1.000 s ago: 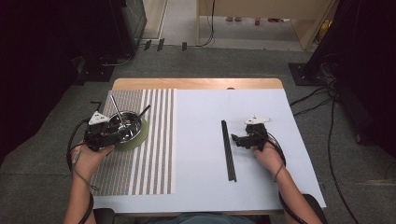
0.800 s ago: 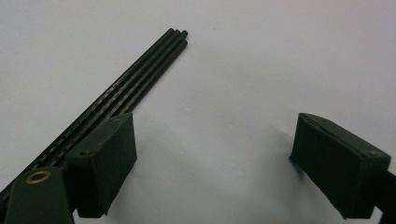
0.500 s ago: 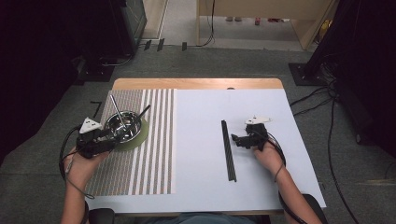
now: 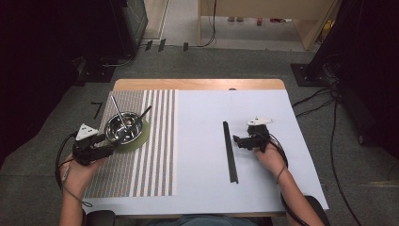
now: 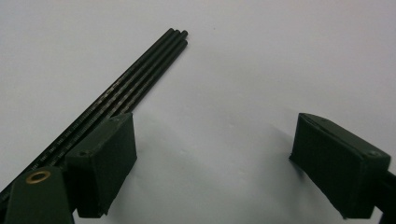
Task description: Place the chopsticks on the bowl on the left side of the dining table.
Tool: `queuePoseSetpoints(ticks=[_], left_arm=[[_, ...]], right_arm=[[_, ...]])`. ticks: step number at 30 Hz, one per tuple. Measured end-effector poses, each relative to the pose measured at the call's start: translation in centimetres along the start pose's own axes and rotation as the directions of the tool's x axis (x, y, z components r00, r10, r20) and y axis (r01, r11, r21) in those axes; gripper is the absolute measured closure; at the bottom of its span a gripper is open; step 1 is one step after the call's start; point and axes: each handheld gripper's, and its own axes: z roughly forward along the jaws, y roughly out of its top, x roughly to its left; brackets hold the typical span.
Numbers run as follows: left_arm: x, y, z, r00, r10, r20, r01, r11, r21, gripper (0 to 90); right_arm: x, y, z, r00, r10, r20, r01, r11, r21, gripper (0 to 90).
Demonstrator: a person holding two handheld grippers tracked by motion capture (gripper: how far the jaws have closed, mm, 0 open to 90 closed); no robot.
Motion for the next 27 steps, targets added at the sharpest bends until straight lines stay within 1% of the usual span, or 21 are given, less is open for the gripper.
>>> queuePoseSetpoints(ticks=[8, 12, 15, 27], left_arm=[[0.01, -0.21, -0.02, 0.9999, 0.007, -0.011, -0.007, 1.0000, -0.001, 37.7], [0.24, -0.35, 0.03, 0.9998, 0.001, -0.020, -0.001, 1.0000, 0.005, 37.7], [0.27, -0.31, -0.09, 0.9998, -0.005, -0.019, 0.005, 1.0000, -0.005, 38.1], [0.37, -0.62, 0.06, 0.9998, -0.001, -0.018, 0.001, 0.9999, 0.010, 37.3]], right_arm=[[0.00, 0.00, 0.00, 1.0000, 0.000, 0.000, 0.000, 1.0000, 0.000, 13.7], [0.00, 0.00, 0.00, 1.0000, 0.000, 0.000, 0.000, 1.0000, 0.000, 13.7], [0.00, 0.00, 0.00, 1.0000, 0.000, 0.000, 0.000, 1.0000, 0.000, 13.7], [0.01, 0.00, 0.00, 1.0000, 0.000, 0.001, 0.000, 1.0000, 0.000, 13.7]])
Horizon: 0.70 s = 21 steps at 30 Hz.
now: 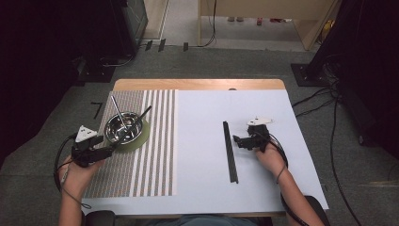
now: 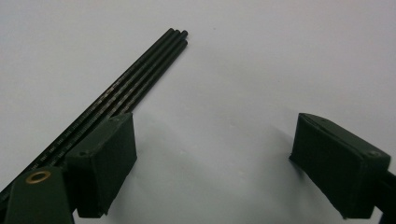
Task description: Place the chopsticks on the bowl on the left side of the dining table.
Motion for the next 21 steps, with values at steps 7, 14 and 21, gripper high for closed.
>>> queuePoseSetpoints(ticks=[7, 14, 21], left_arm=[[0.2, -0.2, 0.1, 1.0000, -0.006, -0.004, 0.006, 0.9999, 0.010, 37.3], [0.6, -0.3, 0.0, 0.9997, -0.022, -0.010, 0.022, 0.9997, 0.007, 37.3], [1.3, -0.6, -0.1, 0.9986, -0.046, -0.025, 0.046, 0.9989, -0.005, 37.4]], right_arm=[[0.0, 0.0, 0.0, 1.0000, 0.000, 0.000, 0.000, 1.0000, 0.000, 13.7], [0.0, 0.0, 0.0, 1.0000, 0.000, 0.000, 0.000, 1.0000, 0.000, 13.7], [0.0, 0.0, 0.0, 1.0000, 0.000, 0.000, 0.000, 1.0000, 0.000, 13.7]])
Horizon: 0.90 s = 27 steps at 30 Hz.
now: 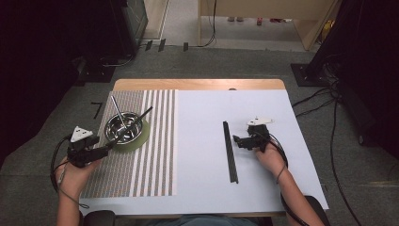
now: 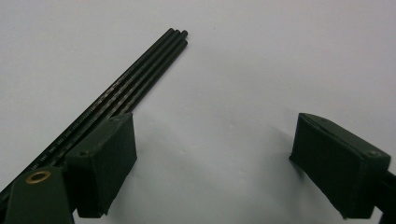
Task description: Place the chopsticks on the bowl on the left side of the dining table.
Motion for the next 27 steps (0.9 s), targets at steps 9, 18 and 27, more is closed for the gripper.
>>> queuePoseSetpoints(ticks=[9, 18, 27], left_arm=[[0.6, -0.2, -0.1, 0.9996, -0.024, -0.013, 0.024, 0.9997, -0.001, 37.6], [1.2, -0.4, -0.2, 0.9985, -0.039, -0.037, 0.040, 0.9992, 0.006, 37.9], [1.6, -0.5, -0.2, 0.9974, -0.045, -0.057, 0.045, 0.9989, 0.009, 38.0]], right_arm=[[0.0, 0.0, 0.0, 1.0000, 0.000, 0.000, 0.000, 1.0000, 0.000, 13.7], [0.0, 0.0, 0.0, 1.0000, 0.000, 0.000, 0.000, 1.0000, 0.000, 13.7], [0.0, 0.0, 0.0, 1.0000, 0.000, 0.000, 0.000, 1.0000, 0.000, 13.7]])
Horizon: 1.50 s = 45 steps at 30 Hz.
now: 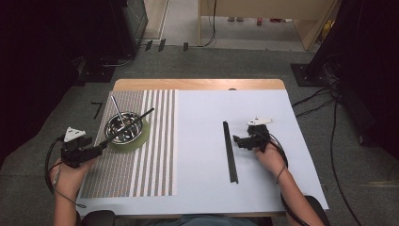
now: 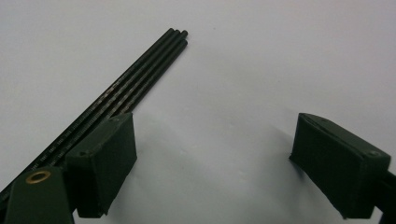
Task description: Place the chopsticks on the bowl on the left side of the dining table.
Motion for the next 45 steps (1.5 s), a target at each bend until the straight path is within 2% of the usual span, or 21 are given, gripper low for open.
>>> queuePoseSetpoints(ticks=[23, 28, 35, 41, 45], left_arm=[[1.4, 0.0, 0.4, 0.9977, -0.046, -0.050, 0.046, 0.9989, -0.009, 38.8], [1.9, 0.1, 1.0, 0.9959, -0.080, -0.042, 0.080, 0.9967, -0.012, 39.0], [2.1, 0.4, 1.2, 0.9949, -0.084, -0.056, 0.082, 0.9961, -0.032, 38.9], [2.0, 0.8, 1.5, 0.9958, -0.065, -0.064, 0.063, 0.9975, -0.033, 38.6], [2.1, 1.0, 1.7, 0.9949, -0.069, -0.074, 0.066, 0.9969, -0.042, 38.6]], right_arm=[[0.0, 0.0, 0.0, 1.0000, 0.000, 0.000, 0.000, 1.0000, 0.000, 13.7], [0.0, 0.0, 0.0, 1.0000, 0.000, 0.000, 0.000, 1.0000, 0.000, 13.6], [0.0, 0.0, 0.0, 1.0000, 0.001, 0.000, -0.001, 1.0000, 0.000, 13.6], [0.0, 0.0, 0.0, 1.0000, -0.001, 0.000, 0.001, 1.0000, -0.002, 13.6], [0.0, 0.0, 0.0, 1.0000, -0.002, 0.000, 0.002, 1.0000, -0.002, 13.6]])
